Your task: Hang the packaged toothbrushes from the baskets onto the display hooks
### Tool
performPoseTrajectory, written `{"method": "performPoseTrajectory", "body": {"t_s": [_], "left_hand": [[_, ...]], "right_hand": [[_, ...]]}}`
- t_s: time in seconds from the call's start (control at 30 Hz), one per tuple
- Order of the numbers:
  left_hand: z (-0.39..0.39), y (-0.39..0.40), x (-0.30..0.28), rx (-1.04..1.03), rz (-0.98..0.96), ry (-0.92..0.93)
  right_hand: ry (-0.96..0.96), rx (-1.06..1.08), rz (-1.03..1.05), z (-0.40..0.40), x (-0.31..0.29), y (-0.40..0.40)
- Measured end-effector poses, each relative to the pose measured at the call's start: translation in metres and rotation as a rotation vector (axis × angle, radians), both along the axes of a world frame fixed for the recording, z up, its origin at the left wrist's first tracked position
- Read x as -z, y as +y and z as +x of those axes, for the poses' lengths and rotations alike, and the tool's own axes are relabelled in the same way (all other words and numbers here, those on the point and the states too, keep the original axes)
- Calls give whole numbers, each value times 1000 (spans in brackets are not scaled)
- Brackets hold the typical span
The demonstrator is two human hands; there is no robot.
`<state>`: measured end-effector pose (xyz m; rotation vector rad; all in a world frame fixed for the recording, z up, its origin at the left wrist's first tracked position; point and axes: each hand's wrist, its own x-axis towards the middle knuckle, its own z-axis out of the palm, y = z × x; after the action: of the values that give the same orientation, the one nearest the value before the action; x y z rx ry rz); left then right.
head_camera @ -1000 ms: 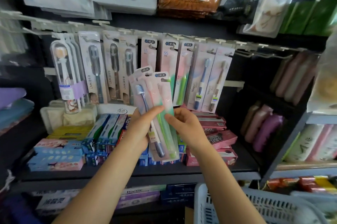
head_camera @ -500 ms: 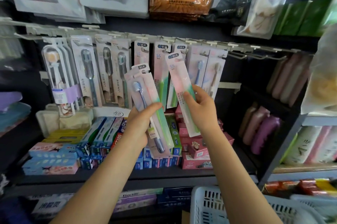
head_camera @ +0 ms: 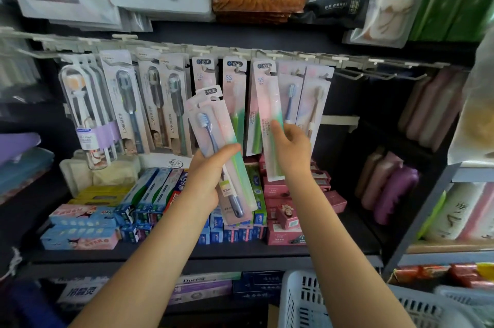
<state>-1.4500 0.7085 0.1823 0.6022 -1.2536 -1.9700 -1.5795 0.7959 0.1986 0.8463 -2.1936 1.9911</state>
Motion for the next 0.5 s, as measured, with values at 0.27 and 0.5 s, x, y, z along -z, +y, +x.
{"method": "performPoseTrajectory", "body": {"t_s": [0.27, 0.5], "left_hand": [[7, -2, 11, -33, 13, -5], [10, 2, 13, -38, 7, -21]], "right_hand": [[-239, -167, 21, 15, 50, 1], [-556, -117, -7, 2, 37, -13]]}}
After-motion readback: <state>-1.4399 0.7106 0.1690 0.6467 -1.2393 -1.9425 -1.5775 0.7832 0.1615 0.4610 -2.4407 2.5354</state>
